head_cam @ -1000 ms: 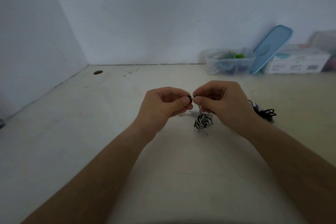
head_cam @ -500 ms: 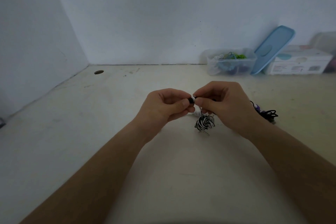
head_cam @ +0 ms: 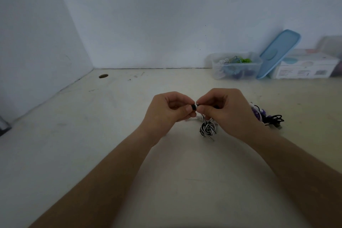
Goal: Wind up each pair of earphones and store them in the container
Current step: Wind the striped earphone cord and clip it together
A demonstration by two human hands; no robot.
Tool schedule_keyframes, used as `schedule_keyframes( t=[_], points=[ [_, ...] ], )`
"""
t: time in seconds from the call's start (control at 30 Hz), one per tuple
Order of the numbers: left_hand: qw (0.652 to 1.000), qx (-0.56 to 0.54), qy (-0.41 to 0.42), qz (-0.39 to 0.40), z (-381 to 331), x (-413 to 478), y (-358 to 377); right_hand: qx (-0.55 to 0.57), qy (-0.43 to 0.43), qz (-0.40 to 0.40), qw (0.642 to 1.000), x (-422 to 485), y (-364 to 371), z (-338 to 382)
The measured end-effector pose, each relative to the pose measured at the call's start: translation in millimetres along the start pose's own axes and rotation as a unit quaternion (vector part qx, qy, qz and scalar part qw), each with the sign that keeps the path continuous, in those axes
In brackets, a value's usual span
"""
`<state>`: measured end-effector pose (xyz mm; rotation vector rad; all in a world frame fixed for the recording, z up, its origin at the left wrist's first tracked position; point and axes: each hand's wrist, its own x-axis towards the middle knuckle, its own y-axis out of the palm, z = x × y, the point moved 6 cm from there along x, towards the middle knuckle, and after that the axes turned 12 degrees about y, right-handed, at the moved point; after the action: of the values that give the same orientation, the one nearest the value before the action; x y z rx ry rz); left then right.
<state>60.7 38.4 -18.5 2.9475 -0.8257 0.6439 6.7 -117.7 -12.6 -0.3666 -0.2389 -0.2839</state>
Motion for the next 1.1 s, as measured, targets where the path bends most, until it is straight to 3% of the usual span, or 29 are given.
schedule_keyframes(
  t=[0.17,0.3,0.43,0.6,0.87,1.1],
  points=[
    [0.999,0.042,0.027,0.0,-9.9,2.3,4.0,0.065,0.038,0.006,0.997,1.6,-7.2,-0.6],
    [0.993,0.098,0.022,0.056,-14.3,2.4,9.5,0.116,0.083,-0.008,0.99,0.3,-12.8,-5.4],
    [0.96,0.237,0.019,0.15,-18.0,1.4,13.8,0.137,0.105,-0.035,0.984,-3.6,-20.1,-2.1],
    [0.933,0.3,0.015,0.196,-11.6,-1.4,32.8,0.142,0.132,0.002,0.981,-2.0,-17.1,1.6],
    [0.949,0.249,0.059,0.184,-30.6,6.5,33.3,0.279,0.201,0.087,0.935,-5.3,-18.5,12.8],
    [0.957,0.215,0.065,0.185,-40.6,25.9,44.5,0.342,0.218,0.053,0.913,0.5,-45.2,13.8]
  ],
)
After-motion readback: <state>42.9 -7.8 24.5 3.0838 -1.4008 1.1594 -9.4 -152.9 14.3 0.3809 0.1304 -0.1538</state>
